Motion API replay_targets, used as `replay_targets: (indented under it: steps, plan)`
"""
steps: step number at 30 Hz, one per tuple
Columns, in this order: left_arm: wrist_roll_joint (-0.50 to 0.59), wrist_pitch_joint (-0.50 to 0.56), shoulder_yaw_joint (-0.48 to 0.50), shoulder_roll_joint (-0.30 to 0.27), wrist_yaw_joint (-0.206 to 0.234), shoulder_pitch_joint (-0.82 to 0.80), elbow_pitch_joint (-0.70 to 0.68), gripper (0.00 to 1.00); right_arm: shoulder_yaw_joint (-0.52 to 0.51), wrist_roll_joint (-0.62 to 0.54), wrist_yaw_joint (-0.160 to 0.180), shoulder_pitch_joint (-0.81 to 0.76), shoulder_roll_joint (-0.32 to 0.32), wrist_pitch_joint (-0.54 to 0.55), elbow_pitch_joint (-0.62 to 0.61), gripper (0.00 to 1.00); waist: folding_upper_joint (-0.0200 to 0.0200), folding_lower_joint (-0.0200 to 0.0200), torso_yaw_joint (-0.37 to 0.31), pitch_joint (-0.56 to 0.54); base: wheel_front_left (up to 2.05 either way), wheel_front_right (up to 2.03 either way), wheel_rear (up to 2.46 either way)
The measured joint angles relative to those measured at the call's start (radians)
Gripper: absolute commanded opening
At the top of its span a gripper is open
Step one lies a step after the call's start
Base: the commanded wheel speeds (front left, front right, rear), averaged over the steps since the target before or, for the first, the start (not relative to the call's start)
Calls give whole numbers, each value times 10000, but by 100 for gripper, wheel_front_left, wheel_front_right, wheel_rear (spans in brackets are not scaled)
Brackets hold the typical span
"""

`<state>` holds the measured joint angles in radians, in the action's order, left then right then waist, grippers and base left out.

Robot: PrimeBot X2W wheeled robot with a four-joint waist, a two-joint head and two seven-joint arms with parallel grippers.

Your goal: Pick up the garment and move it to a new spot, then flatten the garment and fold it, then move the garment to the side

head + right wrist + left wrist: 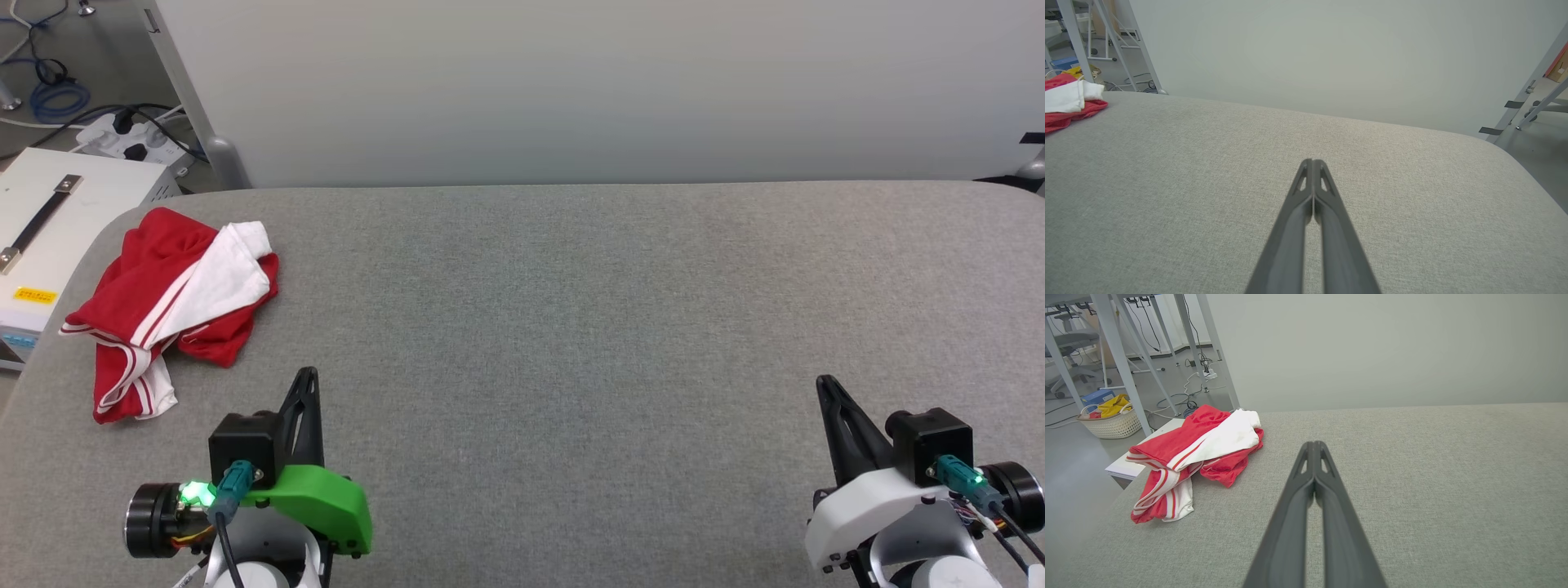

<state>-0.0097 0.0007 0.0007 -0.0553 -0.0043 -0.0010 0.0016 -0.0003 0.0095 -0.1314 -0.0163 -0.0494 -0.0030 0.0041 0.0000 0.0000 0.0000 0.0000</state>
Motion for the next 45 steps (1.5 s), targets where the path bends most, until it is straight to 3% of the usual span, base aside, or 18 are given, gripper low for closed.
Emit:
replay_targets:
  steps: [14,15,45]
  plan:
    - [0,0,0,0,0,0,0,0,-2,0,0,0,0,0,0,0,0,0,0,0,0,0,0]
    - [0,0,-2,0,0,0,0,100,-2,0,0,0,0,0,0,100,0,0,0,0,0,0,0]
    - [-581,-441,-132,-4,-92,-2,458,100,-255,384,0,-8,10,-408,44,100,0,1,-1,32,0,0,0]
